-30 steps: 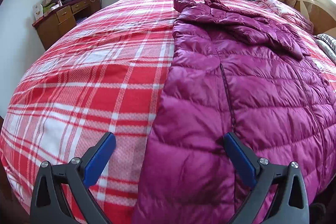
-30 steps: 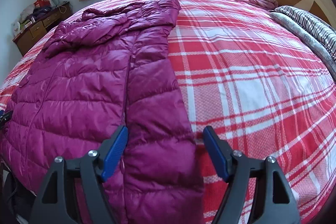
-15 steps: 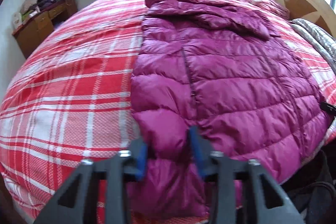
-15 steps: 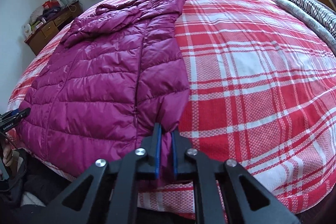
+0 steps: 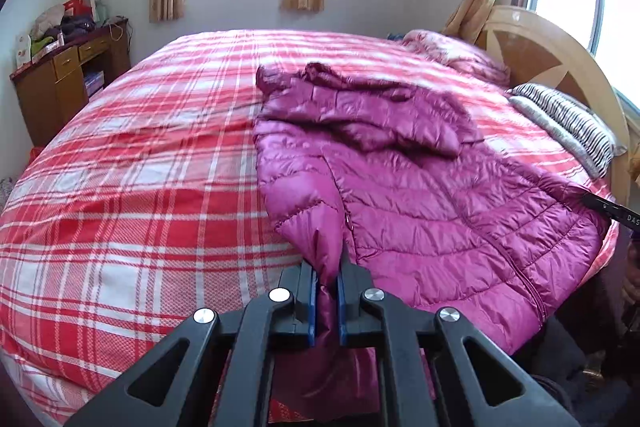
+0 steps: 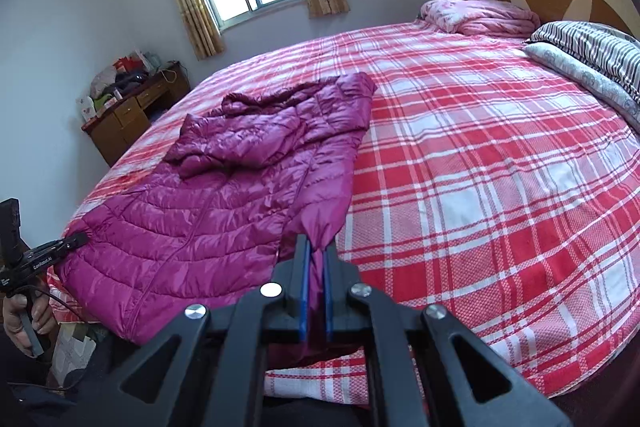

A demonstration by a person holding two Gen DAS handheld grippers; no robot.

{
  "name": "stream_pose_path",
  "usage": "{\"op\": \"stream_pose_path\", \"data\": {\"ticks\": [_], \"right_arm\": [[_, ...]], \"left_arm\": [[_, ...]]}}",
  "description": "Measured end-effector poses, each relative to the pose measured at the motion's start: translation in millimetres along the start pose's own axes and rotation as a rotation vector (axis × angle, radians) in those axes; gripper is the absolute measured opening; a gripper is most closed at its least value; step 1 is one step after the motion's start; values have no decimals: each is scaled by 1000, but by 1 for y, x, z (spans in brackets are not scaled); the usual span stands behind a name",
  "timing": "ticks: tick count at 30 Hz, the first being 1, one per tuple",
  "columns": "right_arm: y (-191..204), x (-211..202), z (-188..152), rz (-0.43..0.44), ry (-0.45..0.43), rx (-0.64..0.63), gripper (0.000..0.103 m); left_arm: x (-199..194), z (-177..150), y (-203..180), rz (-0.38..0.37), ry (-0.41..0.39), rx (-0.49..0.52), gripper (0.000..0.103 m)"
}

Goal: Fold large clothes

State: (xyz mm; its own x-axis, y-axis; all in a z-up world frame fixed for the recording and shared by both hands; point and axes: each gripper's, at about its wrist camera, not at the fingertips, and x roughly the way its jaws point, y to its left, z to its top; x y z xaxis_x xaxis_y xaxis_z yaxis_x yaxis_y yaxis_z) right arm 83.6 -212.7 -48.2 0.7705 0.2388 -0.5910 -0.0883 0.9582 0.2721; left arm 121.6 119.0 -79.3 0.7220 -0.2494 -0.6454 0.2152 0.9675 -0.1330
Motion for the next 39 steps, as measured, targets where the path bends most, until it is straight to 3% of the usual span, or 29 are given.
{"op": "stream_pose_path", "data": {"ticks": [8, 15, 21, 30, 39], "right_arm": [[7, -55, 25, 53, -139, 3, 7], [3, -79, 31, 66, -204, 12, 7], [-12, -40, 43, 42, -177, 67, 7], [-9, 15, 114, -6, -219, 81, 7], [-25, 103, 162, -97, -138, 82, 7]], "left_arm": [[-55, 22, -2, -92, -104, -5, 6], [-84, 26, -10, -113, -148, 34, 6], [-39, 43, 5, -122, -84, -28, 6], [41, 118, 28, -86, -71, -89, 6], [129, 176, 45, -52, 28, -91, 7]]}}
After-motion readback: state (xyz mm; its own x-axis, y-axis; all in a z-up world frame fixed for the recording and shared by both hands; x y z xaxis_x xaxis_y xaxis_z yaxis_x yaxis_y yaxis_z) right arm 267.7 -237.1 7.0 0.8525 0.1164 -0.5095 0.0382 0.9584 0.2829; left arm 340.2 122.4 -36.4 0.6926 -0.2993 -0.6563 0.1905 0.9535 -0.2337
